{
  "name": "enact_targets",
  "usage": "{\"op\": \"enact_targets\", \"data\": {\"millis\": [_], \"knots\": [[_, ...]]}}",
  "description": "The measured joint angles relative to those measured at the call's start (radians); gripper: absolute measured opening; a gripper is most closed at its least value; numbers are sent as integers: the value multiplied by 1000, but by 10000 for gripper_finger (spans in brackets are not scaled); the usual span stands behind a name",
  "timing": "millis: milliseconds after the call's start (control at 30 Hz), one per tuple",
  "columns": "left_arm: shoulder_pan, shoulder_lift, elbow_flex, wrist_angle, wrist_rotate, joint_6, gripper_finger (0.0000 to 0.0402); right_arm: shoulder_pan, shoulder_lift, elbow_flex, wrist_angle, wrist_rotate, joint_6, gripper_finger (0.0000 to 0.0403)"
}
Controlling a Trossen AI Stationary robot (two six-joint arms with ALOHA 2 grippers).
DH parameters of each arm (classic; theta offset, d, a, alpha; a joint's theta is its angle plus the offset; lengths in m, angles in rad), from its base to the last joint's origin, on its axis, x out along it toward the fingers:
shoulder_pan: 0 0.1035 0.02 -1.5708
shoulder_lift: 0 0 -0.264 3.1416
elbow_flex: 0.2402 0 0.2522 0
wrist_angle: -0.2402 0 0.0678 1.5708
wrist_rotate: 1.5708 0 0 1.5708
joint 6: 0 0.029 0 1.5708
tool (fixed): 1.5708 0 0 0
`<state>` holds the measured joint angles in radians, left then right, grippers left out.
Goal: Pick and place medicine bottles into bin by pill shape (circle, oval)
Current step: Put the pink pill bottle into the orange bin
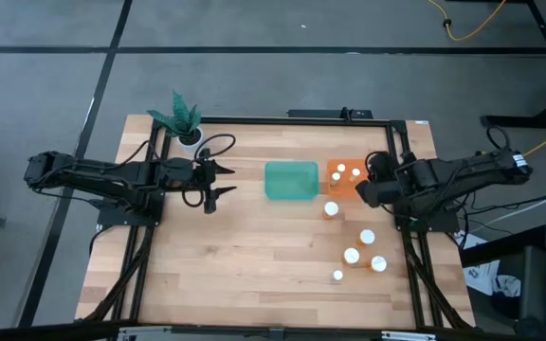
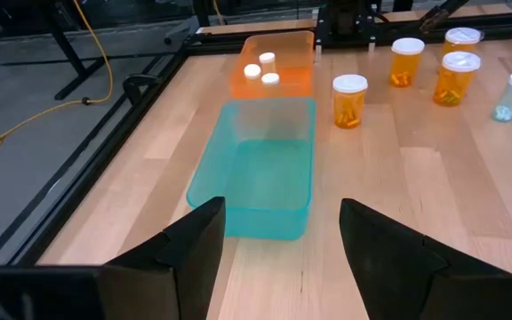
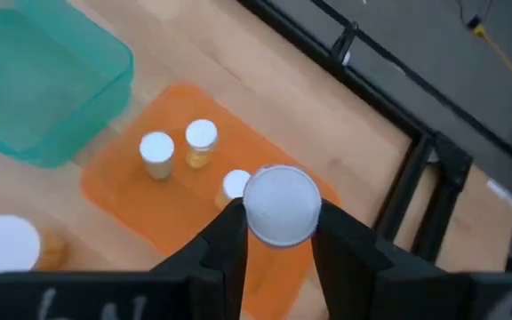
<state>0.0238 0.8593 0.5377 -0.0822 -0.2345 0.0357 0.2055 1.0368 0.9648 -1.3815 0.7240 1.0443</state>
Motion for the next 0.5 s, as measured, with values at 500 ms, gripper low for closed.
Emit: {"op": "enact_targets", "data": {"millis": [500], "knots": [[0,0,0,0,0,1,214,-229,-152,-338,336,-127,-58,109]]}}
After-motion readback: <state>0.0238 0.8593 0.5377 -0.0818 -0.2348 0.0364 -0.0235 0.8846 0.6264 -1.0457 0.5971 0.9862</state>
